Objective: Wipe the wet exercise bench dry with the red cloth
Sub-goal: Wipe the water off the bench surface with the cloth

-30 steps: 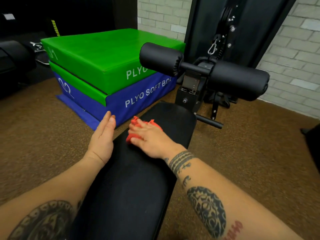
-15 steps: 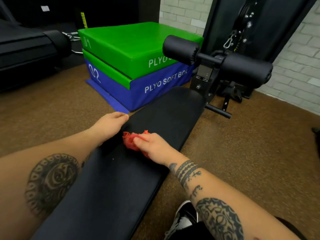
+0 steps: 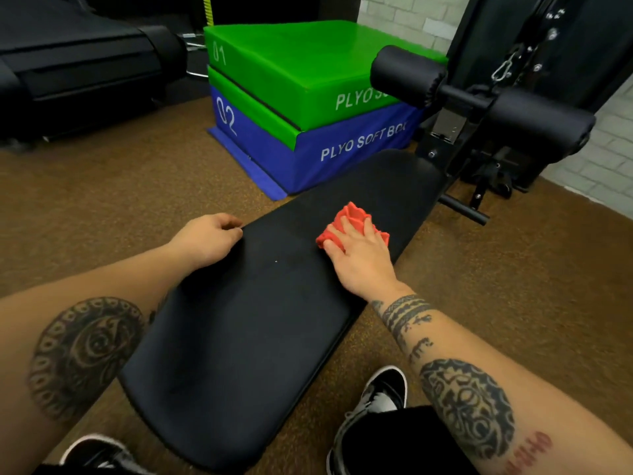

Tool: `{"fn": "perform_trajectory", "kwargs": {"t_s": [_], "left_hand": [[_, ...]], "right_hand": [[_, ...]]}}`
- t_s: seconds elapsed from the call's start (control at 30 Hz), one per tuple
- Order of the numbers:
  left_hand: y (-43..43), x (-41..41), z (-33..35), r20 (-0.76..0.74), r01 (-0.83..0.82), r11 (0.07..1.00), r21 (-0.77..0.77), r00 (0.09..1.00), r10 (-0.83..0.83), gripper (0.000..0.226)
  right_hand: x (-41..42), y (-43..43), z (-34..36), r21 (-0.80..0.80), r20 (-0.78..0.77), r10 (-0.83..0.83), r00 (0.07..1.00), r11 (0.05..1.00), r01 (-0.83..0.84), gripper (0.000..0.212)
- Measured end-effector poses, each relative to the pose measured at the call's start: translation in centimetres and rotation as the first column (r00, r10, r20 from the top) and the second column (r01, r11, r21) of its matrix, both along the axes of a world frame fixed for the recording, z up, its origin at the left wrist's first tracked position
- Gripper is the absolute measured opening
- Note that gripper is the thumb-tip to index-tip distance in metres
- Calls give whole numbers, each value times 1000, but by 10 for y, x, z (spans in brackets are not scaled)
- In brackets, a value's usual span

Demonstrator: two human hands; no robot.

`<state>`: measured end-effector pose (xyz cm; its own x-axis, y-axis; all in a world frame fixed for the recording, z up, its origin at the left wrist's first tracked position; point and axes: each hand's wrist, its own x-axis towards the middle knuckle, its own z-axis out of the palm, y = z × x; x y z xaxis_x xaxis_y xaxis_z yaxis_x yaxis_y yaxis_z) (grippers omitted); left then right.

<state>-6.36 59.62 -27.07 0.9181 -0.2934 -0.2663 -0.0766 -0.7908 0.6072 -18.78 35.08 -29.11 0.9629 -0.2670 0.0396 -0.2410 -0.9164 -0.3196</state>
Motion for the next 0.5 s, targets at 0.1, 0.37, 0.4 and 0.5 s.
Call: {"fn": "perform_trajectory", "kwargs": {"t_s": [0.1,0.37,0.4,0.5], "left_hand": [[12,6,0,-39,-70,996,-56,997,68,35],[31,2,10,-270,-190,922,-337,958,98,37],[32,-2,11,-280,-178,922,-344,957,80,35],[40,-11,15,-313,-172,915,-366,948,53,24]], "right_hand": [[-13,40,-2,14,80,133,988,991,-135,51],[-64,139,0,255,297,479,826,794,-552,31],[-67,143,2,364,307,463,832,750,-552,27],[-54,143,16,862,289,103,952,405,-305,25]]}}
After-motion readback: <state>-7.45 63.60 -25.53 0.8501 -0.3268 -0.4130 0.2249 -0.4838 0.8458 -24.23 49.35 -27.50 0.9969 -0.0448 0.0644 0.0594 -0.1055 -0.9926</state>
